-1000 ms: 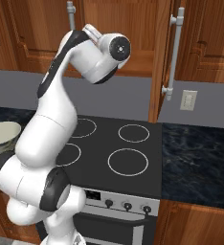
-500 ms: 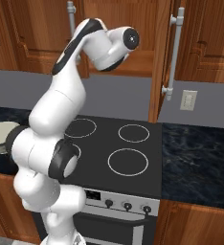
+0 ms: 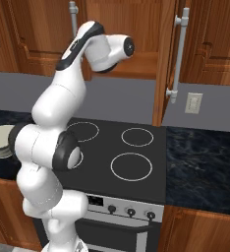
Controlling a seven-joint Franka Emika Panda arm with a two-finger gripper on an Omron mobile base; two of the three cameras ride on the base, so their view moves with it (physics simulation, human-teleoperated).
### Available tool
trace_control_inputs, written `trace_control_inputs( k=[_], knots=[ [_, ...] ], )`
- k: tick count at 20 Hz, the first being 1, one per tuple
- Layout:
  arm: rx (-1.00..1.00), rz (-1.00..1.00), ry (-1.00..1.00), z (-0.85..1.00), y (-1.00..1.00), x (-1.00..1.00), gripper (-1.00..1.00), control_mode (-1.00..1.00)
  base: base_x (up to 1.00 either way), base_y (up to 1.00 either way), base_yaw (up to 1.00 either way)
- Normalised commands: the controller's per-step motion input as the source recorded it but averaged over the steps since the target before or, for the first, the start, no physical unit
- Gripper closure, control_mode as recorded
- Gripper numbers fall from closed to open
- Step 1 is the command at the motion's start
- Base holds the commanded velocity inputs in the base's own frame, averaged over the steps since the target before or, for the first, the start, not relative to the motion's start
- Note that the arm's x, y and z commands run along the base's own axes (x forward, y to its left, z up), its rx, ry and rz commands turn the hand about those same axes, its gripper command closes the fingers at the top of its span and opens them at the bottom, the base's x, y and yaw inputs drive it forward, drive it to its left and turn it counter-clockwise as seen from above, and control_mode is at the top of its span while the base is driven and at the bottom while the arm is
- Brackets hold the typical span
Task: Open the cabinet. Pick the orange and peach from the cabinet and place them into the bowl. Then close the cabinet.
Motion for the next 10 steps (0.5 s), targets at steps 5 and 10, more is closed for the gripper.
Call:
trace_control_inputs(
  k=[5,10],
  knots=[
    [0.27,0.32,0.26,0.27,0.89,-0.6,-1.0,-1.0,0.0,0.0,0.0],
    [0.23,0.29,0.16,0.27,0.82,-0.99,-1.0,-1.0,0.0,0.0,0.0]
  ],
)
